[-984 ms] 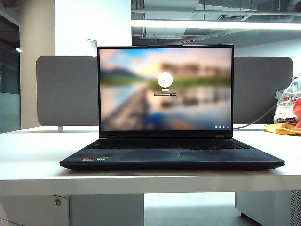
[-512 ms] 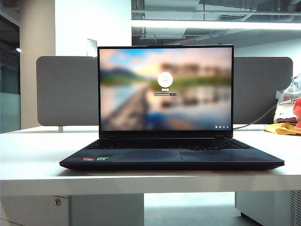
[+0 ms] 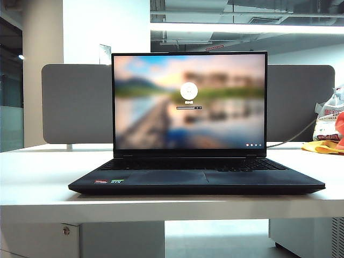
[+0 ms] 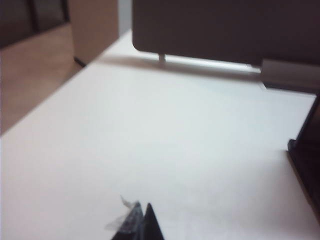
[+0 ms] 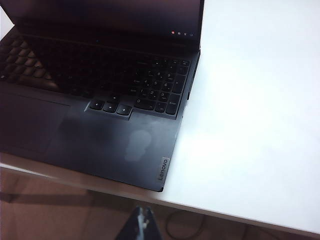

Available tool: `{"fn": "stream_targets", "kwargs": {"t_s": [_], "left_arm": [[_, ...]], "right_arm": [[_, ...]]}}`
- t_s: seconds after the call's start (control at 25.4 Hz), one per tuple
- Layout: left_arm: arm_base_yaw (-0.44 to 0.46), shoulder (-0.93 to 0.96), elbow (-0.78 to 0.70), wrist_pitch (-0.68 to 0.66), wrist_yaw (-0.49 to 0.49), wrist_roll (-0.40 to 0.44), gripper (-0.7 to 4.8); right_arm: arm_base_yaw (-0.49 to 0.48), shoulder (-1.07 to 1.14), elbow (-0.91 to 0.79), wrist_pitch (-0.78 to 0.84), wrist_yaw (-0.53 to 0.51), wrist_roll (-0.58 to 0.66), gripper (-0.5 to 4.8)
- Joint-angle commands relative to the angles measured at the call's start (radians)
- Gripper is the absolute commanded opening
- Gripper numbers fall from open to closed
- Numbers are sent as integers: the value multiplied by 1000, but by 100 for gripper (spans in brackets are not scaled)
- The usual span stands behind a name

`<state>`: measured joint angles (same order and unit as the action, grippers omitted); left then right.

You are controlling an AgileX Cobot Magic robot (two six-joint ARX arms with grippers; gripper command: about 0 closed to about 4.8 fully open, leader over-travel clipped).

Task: Open the lid of the laptop and use the keypad to enter the password "123".

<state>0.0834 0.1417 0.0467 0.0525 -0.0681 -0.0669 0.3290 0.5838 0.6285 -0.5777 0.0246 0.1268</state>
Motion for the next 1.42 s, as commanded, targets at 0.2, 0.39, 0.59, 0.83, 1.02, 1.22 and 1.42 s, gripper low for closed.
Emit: {"fn": "stream_targets", "kwargs": {"t_s": [0.2,0.39,0.59,0.83,1.02,1.22,1.42], "left_arm": [[21,-139,-40,-37,45,75,-2],[21,-139,-40,-40,84,98,-2],[21,-139,-40,-42,108,78,-2],[21,-139,-40,-44,117,77,-2],[21,-139,-40,-44,117,77,-2],[21,-139,-40,-44,117,77,-2],[21,-139,-40,-44,117,77,-2]], "right_arm": [[1,-2,2,3,-1,4,-5],[1,-2,2,6,0,4,-5],[1,-2,2,6,0,4,-5],[1,-2,2,6,0,4,-5],[1,-2,2,6,0,4,-5],[1,-2,2,6,0,4,-5],[1,-2,2,6,56,-299,-4]]}}
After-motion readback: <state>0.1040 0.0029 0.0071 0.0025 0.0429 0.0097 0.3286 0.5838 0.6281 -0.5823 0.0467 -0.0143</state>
